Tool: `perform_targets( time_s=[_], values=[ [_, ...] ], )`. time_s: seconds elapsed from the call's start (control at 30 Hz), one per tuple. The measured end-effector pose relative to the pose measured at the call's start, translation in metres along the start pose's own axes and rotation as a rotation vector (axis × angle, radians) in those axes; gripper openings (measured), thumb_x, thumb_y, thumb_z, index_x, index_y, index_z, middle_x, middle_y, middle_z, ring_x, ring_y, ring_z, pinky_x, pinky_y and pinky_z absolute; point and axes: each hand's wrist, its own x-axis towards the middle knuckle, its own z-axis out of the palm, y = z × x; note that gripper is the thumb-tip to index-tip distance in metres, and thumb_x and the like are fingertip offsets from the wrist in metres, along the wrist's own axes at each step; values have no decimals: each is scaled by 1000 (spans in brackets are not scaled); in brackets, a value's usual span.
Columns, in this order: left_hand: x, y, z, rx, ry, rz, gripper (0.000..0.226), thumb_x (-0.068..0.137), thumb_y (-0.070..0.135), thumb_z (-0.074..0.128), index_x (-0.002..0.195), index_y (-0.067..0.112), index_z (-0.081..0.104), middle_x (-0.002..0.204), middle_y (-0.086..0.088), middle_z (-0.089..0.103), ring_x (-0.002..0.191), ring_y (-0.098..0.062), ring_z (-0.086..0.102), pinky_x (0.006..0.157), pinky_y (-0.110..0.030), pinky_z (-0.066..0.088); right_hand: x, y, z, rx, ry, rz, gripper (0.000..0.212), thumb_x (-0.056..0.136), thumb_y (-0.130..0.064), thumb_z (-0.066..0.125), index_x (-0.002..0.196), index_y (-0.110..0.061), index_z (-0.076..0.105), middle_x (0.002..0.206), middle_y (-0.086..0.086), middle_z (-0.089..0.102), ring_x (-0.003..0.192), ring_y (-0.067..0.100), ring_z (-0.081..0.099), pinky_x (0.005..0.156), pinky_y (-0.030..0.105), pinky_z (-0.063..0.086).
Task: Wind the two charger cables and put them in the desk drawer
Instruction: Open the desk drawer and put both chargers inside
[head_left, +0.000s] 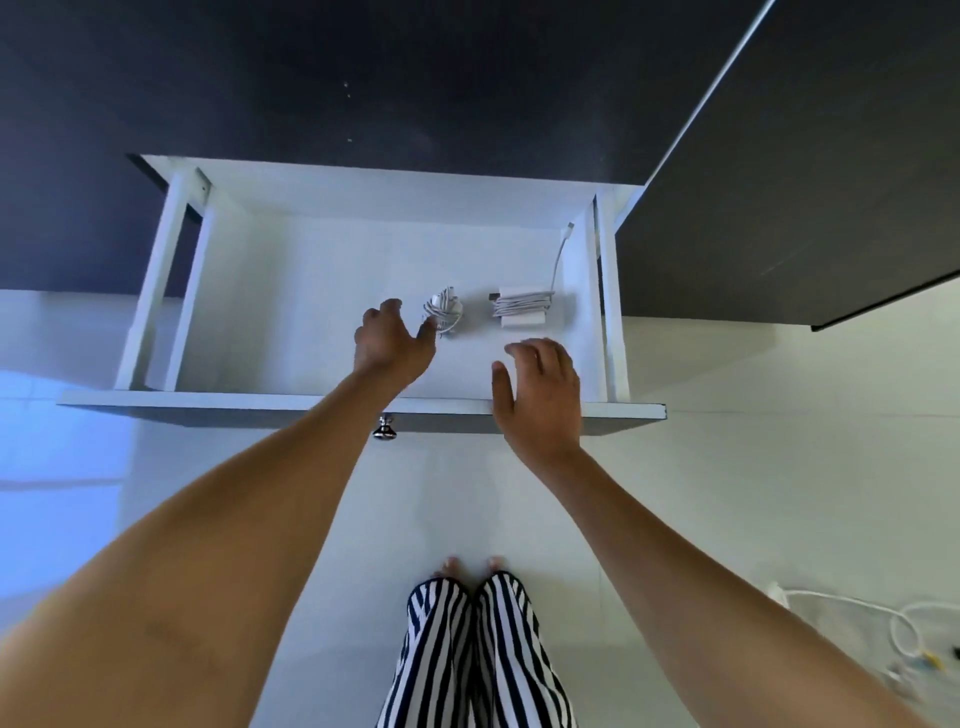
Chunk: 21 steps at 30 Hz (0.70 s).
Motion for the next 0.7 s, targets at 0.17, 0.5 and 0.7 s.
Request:
perform_targets(
  time_s=[0.17,0.5,0.7],
  values=[
    [-78,4,-8,-274,350,-251,47,91,36,54,128,7,49,131,-21,44,126,-36,34,106,-35,24,-40,-35,-15,402,145,427,22,83,-22,52,86,-4,66,91,13,66,93,32,58,86,34,41],
    [-93,-9,-56,-1647,215,-893,46,94,47,24,115,22,56,117,-5,57,96,-28,56,97,-48,45,-7,-35,-62,1896,214,1697,44,91,-44,31,115,-19,59,115,8,57,92,24,53,93,37,47],
    [-77,-7,-66,-1713,193,-952,52,95,45,23,132,21,50,130,-9,52,114,-36,50,103,-65,33,16,-29,-59,1976,115,1606,55,87,-45,27,124,-25,61,127,8,62,117,34,57,106,54,35]
  ],
)
